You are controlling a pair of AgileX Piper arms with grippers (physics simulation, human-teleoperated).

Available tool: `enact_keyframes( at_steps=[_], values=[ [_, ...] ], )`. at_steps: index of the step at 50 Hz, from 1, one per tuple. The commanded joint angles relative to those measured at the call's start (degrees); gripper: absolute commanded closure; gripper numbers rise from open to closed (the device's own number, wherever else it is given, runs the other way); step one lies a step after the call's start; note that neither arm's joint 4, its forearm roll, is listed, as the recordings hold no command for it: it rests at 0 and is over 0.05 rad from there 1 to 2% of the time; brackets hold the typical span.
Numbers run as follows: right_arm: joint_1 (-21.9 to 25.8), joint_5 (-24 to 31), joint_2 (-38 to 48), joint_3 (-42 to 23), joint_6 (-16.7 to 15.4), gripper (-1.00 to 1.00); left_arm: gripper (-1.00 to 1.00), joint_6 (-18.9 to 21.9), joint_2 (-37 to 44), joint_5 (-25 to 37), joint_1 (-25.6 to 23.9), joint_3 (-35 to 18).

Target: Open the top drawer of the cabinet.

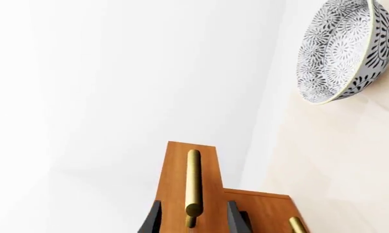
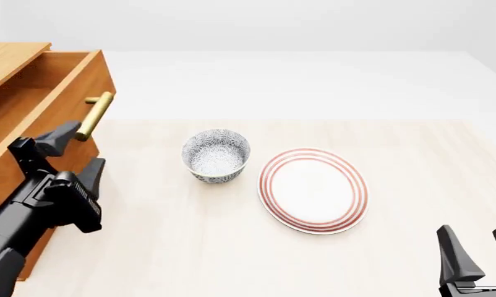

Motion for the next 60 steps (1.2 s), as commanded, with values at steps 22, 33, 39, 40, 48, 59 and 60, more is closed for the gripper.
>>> enact_keyframes(
  at_steps=[22, 33, 39, 40, 48, 59, 60],
  values=[
    [0.0, 0.0, 0.0, 0.0, 0.0, -1.00, -1.00, -3.1, -9.8, 10.2, -7.1, -2.0],
    [0.0, 0.0, 0.0, 0.0, 0.0, -1.00, -1.00, -15.6, -16.3, 25.2, -5.4, -10.7],
    [0.0, 0.0, 0.0, 0.0, 0.0, -1.00, -1.00, -20.3, -16.9, 29.6, -3.8, -13.6],
    [0.0, 0.0, 0.0, 0.0, 0.0, -1.00, -1.00, -21.3, -17.5, 30.2, -3.2, -14.0],
    [0.0, 0.0, 0.0, 0.0, 0.0, -1.00, -1.00, -29.4, -16.0, 33.8, -3.3, -18.5],
    [0.0, 0.0, 0.0, 0.0, 0.0, -1.00, -1.00, -38.3, -18.4, 37.9, -0.4, -21.6],
    [0.0, 0.0, 0.0, 0.0, 0.0, -1.00, -1.00, -39.1, -18.5, 38.4, -0.2, -22.0]
  ],
)
